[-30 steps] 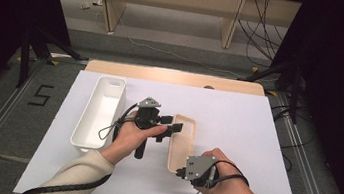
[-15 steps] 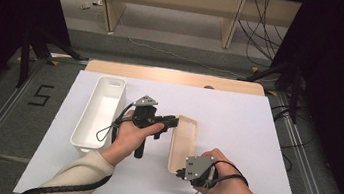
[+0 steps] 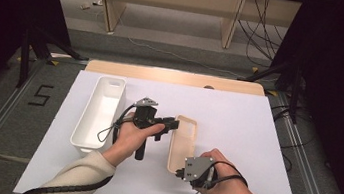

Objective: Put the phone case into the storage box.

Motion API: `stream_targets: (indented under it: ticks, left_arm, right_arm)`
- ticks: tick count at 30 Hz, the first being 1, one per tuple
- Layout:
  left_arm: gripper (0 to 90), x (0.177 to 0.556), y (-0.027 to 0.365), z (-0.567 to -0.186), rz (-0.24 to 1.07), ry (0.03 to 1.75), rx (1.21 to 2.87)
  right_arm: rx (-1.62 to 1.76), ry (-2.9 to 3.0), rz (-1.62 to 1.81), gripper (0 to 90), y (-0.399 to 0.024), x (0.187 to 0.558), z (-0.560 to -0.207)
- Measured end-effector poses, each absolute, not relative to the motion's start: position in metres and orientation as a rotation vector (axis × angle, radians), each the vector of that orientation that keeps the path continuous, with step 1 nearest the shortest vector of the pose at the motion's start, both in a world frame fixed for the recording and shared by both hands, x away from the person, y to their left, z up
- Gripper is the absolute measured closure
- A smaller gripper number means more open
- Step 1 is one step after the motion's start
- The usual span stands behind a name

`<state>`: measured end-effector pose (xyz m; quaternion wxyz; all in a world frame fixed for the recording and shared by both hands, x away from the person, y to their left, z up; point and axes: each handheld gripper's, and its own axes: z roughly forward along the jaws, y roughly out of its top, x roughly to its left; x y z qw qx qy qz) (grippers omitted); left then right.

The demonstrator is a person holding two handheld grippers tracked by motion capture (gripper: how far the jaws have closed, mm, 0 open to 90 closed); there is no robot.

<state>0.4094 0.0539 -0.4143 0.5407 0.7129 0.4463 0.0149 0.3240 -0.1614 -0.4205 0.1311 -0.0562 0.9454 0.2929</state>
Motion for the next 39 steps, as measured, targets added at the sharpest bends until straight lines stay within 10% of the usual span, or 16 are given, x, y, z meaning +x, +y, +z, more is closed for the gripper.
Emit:
stream_targets:
  ticks: [26,39]
  left_arm:
    - [80.1,0.400,0.049,-0.407,-0.039,1.056,1.613]
    - [81.8,0.391,0.047,-0.394,0.125,0.941,1.646]
  right_arm:
    - [-0.149,2.740,0.820,88.0,-0.162,0.329,-0.426]
    - [-0.043,2.712,0.869,77.0,-0.166,0.334,-0.427]
